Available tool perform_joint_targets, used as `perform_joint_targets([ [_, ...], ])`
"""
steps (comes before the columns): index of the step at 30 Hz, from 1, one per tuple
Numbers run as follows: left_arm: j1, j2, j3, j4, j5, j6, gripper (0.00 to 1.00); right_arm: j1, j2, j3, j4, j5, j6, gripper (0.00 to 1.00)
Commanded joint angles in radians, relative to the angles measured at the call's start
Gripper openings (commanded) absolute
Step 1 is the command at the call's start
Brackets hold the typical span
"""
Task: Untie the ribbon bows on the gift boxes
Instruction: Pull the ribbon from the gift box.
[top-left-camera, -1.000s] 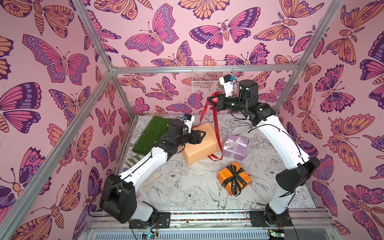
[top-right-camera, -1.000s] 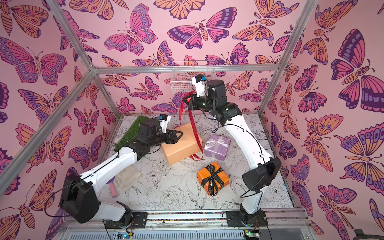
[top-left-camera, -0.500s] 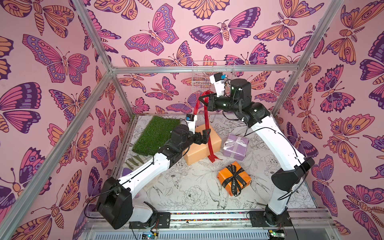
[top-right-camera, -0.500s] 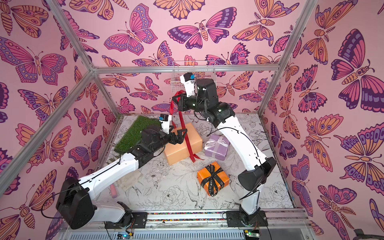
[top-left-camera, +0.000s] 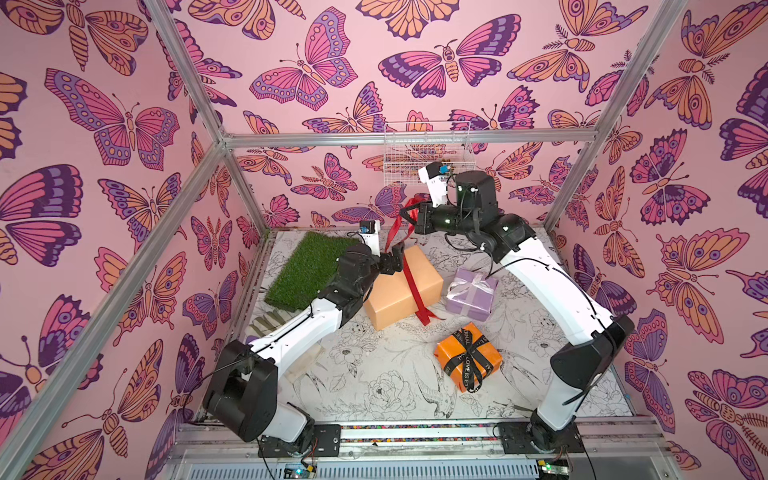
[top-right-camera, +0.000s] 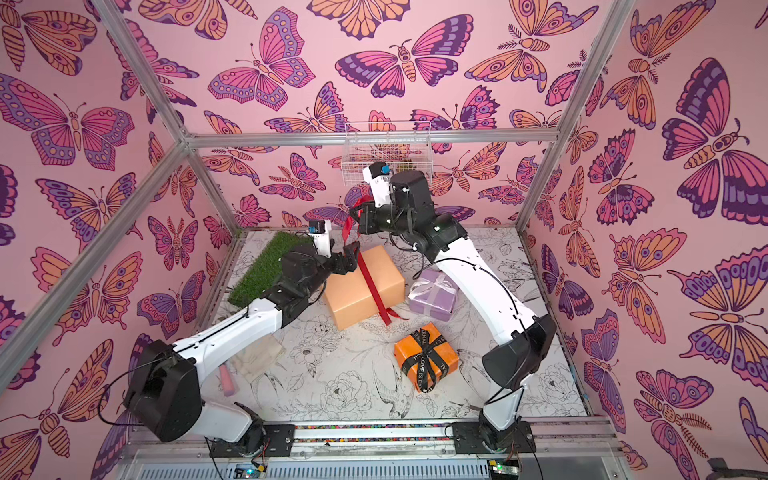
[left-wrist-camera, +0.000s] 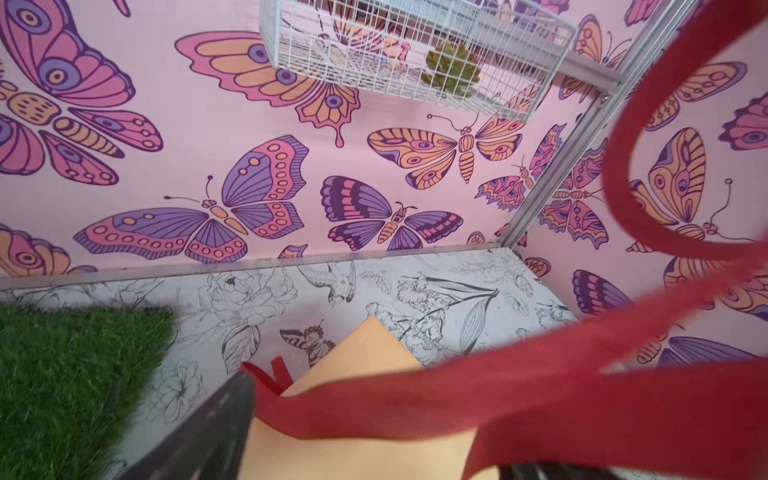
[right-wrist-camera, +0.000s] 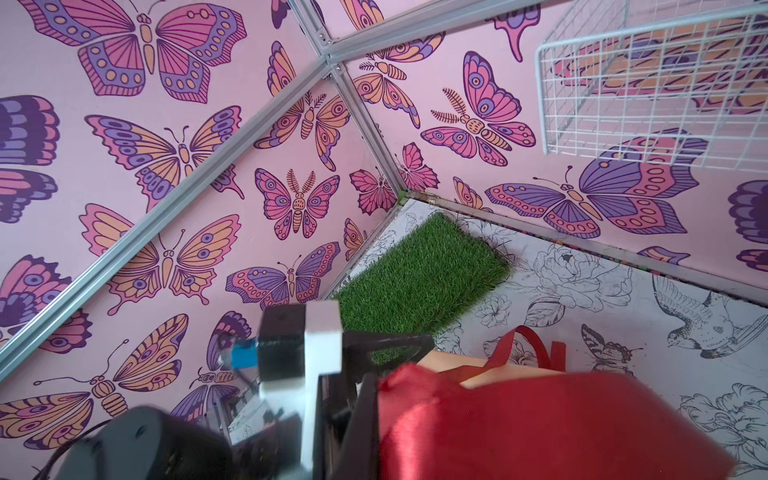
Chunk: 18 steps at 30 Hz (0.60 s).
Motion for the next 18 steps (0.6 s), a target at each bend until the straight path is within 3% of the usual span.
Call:
perform_joint_targets([
  [1, 0.04, 0.043, 0.004, 0.086, 0.183, 0.028, 0.72, 0.007, -0.071, -0.034, 0.016, 0.02, -0.001, 0.0],
  [4, 0.045, 0.065, 0.015, 0.112, 0.251, 0.043, 0.56, 0.003, -0.098, -0.081, 0.031, 0.04, 0.001, 0.0],
  [7, 0.046, 0.075, 0.009, 0.135, 0.288, 0.021, 0.18, -0.008, -0.107, -0.108, 0.049, 0.048, 0.014, 0.0],
  [9, 0.046, 0.075, 0.0, 0.147, 0.306, 0.009, 0.03, -0.022, -0.103, -0.114, 0.055, 0.041, 0.026, 0.0],
  [18, 0.044, 0.035, -0.048, 0.148, 0.353, -0.047, 0.0, -0.102, -0.047, -0.136, 0.122, -0.006, 0.09, 0.0],
])
